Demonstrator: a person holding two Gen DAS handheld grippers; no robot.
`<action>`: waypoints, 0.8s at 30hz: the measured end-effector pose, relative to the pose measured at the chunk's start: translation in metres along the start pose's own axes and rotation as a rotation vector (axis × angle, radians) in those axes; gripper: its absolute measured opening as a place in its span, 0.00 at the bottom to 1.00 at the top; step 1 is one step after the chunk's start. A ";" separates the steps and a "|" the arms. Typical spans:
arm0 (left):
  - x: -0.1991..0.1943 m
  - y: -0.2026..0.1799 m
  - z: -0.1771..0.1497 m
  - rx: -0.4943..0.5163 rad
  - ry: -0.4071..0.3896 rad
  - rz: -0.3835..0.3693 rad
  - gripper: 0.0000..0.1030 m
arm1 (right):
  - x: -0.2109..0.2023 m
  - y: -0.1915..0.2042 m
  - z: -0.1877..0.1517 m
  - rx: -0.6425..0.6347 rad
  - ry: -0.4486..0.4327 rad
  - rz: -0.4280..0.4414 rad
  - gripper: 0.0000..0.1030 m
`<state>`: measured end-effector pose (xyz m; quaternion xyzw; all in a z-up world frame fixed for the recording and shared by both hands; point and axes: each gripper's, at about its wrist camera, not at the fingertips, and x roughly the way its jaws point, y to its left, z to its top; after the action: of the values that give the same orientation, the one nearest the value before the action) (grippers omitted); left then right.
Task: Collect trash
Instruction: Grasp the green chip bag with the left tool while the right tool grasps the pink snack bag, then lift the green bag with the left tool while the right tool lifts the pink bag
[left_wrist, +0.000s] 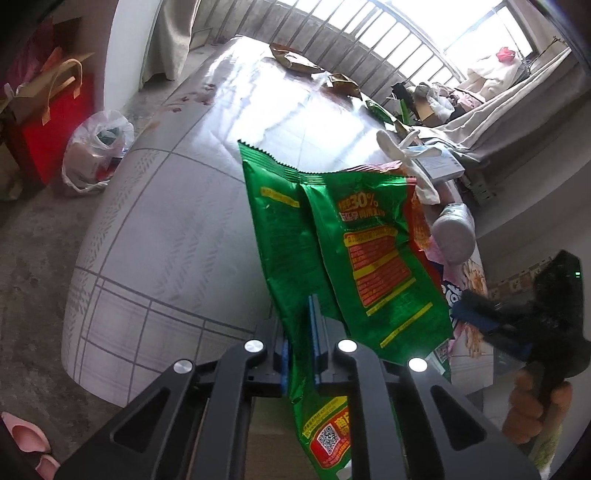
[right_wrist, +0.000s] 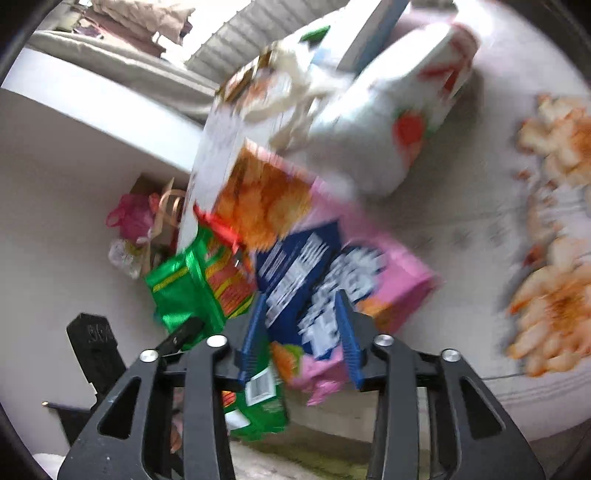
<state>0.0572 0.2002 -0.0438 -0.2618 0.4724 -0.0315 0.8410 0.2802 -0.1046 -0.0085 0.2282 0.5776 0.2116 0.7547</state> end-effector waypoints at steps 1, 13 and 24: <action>0.001 0.000 0.000 0.001 0.003 0.005 0.08 | -0.010 -0.003 0.003 -0.001 -0.041 -0.017 0.43; 0.005 -0.002 0.002 0.015 0.007 0.031 0.08 | -0.014 -0.064 0.028 0.102 -0.084 -0.029 0.42; 0.003 -0.005 0.003 0.027 0.004 0.063 0.08 | -0.011 -0.053 -0.008 0.033 0.018 0.001 0.06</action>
<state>0.0624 0.1964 -0.0426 -0.2351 0.4817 -0.0118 0.8441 0.2727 -0.1531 -0.0334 0.2390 0.5879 0.2043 0.7453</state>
